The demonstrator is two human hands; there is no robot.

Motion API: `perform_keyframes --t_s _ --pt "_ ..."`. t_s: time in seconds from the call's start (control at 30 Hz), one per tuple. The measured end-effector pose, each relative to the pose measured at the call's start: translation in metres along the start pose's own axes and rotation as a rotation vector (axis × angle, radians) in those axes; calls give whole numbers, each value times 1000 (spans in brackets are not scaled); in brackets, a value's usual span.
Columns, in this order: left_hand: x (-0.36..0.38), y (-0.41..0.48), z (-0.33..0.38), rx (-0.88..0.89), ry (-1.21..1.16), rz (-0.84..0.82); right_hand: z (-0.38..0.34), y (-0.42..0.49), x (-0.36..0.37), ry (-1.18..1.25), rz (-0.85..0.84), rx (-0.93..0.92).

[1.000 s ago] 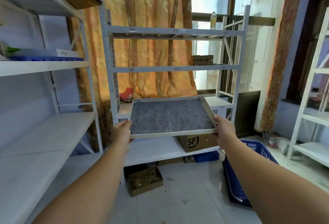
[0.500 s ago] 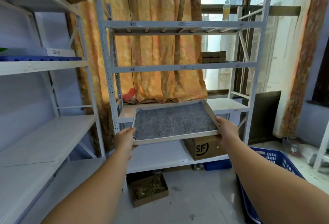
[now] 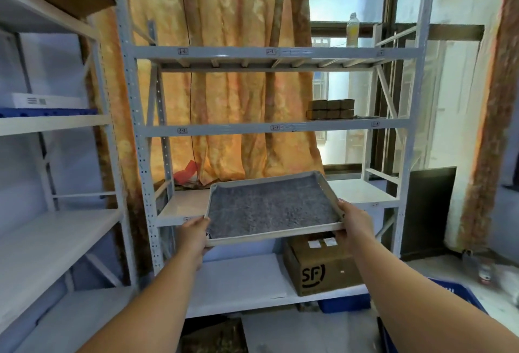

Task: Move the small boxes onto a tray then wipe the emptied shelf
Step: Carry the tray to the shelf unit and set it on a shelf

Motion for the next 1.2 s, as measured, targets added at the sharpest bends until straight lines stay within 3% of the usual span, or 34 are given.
perform_keyframes --t_s 0.43,0.77,1.2 --pt "83 106 -35 -59 -66 -48 -1 114 21 -83 48 5" --pt "155 233 -22 -74 -148 -212 -32 217 83 -141 153 -151" --pt "209 347 15 -30 -136 -228 -64 319 153 118 177 -129"
Point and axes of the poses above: each hand's wrist, its own y-axis towards the middle knuckle, its own x-axis out of the palm, z = x × y, the point moved 1 cm from there along y, towards the middle knuckle, and after that the axes turned 10 degrees about -y, right-handed, at the moved point
